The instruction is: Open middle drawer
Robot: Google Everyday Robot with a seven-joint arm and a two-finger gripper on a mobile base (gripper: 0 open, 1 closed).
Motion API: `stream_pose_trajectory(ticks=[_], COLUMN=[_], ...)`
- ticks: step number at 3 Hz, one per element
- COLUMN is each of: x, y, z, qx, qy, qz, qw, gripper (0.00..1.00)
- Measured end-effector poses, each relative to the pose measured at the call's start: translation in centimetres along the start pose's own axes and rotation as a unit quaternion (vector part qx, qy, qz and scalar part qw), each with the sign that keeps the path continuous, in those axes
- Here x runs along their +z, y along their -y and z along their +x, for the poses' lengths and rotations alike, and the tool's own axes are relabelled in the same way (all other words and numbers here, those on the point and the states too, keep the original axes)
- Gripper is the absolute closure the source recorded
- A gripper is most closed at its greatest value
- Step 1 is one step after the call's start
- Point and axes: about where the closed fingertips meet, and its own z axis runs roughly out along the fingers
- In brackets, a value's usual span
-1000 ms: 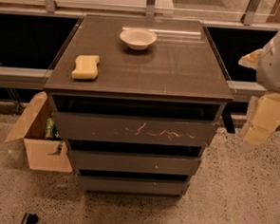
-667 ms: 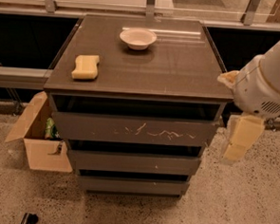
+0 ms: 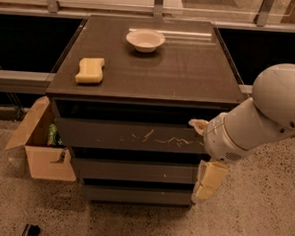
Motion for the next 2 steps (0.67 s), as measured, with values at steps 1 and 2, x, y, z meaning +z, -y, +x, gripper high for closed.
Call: stream_pose_trajectory(ticks=[1,2], x=[0.6,2.5], y=[-0.1,-0.6], z=[0.3,1.3], qx=[-0.001,-0.005], qy=[0.001,0.002], qz=[-0.005,-0.020], qw=[1.0000,0.9998], gripper=[0.00,0.00])
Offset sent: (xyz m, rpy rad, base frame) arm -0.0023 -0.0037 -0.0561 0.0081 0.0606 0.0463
